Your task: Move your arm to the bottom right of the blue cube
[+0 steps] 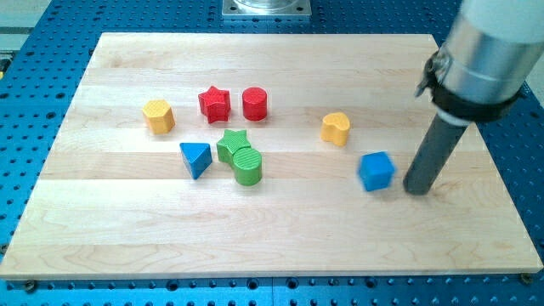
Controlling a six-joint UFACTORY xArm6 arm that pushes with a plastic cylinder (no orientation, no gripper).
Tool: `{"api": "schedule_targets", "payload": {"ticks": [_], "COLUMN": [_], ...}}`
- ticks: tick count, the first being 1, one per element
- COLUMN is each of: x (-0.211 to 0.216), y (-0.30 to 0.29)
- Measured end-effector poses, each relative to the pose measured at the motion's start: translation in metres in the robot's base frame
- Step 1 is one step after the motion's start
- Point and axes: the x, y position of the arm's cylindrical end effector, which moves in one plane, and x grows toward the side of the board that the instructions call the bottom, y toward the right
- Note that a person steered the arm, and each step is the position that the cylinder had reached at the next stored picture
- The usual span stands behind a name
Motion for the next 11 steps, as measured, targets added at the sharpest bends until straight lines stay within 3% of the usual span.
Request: {"api": "schedule_targets", "payload": {"ticks": [1,2,7,8,9,10,11], "x": [-0.014,-0.016,0.022,-0.006,-0.031,0.024,0.051], "y": [-0.018,-0.139,-0.152,-0.128,-0.141,-0.161,-0.181]}}
